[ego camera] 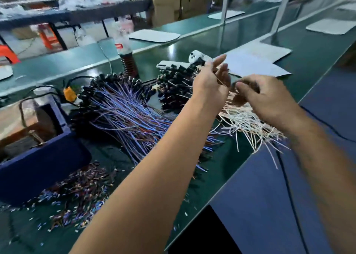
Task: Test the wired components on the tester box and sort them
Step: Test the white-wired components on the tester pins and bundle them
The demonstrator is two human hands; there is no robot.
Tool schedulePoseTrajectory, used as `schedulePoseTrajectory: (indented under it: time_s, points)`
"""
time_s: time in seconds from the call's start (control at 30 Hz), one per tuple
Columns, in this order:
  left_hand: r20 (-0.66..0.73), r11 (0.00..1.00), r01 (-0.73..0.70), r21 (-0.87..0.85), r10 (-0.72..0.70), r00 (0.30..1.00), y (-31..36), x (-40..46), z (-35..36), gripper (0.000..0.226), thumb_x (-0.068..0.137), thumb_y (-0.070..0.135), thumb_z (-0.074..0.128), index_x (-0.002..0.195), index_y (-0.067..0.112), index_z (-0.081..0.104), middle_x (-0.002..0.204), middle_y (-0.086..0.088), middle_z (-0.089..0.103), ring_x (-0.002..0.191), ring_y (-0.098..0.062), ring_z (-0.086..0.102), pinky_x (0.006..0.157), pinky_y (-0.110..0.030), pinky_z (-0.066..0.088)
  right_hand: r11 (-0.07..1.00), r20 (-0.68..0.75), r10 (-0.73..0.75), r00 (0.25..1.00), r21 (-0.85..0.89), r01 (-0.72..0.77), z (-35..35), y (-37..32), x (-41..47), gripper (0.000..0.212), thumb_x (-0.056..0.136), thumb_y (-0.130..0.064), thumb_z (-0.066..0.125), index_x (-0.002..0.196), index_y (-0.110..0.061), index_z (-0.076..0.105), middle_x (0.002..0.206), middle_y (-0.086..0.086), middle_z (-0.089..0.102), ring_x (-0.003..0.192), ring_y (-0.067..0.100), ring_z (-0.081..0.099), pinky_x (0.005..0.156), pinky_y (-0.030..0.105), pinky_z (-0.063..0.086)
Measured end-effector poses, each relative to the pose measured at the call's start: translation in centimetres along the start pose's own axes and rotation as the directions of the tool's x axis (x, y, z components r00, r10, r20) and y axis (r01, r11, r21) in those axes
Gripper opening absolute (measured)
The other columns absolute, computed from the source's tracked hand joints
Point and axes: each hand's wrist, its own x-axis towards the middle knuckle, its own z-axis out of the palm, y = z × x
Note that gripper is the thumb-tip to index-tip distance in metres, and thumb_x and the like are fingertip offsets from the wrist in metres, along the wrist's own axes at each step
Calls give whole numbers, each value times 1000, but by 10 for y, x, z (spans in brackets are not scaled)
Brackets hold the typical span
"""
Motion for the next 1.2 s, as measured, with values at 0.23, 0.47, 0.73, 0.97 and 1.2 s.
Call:
schedulePoseTrajectory:
  time_s: [0.23, 0.47, 0.73, 0.97, 1.2]
  points:
    - [-11, 855, -144, 498, 172, 985, 1, 27, -11, 48, 113, 36, 36, 85, 18, 71, 59, 5, 45, 50, -8, 32, 47, -23, 27, 991, -205, -61, 977, -133, 34, -18, 23, 16, 19, 101, -27, 65, 94, -15, 77, 73, 2, 70, 70, 26, 65, 66, 32, 44]
    - [-156, 960, -58, 273, 104, 982, 25, 56, -4, 30, 106, 6, 51, 77, 1, 59, 52, -2, 56, 36, -5, 46, 40, -14, 44, 917, -290, -91, 953, -396, -33, 10, 38, 53, 26, 105, -29, 55, 109, -14, 75, 100, 17, 75, 90, 40, 66, 67, 36, 40]
    - [-225, 980, -72, 186, 114, 968, 16, 62, -26, 30, 101, 7, 56, 128, -4, 51, 114, -26, 59, 97, -29, 60, 79, -27, 54, 806, 348, 277, 896, -592, -19, 85, 62, 73, 108, 87, -88, 10, 166, -16, -3, 175, 4, 3, 161, 21, 7, 127, 62, 1]
    - [-260, 967, -46, 252, 113, 959, 14, 50, -20, 4, 94, 6, 51, 92, 3, 52, 112, -28, 70, 81, -32, 68, 69, -28, 58, 762, 319, 356, 879, -643, -75, 89, 49, 82, 103, 95, -82, 23, 165, -14, -11, 174, 2, -13, 161, 24, -5, 122, 69, -1]
    - [-146, 952, -7, 305, 54, 988, 27, 16, -35, 24, 98, 14, 49, 110, -4, 59, 96, -21, 76, 73, -28, 71, 61, -26, 58, 814, 318, 362, 876, -566, -131, 96, 34, 80, 107, 93, -85, 22, 165, -12, -6, 174, 4, -7, 161, 21, -2, 126, 61, -2]
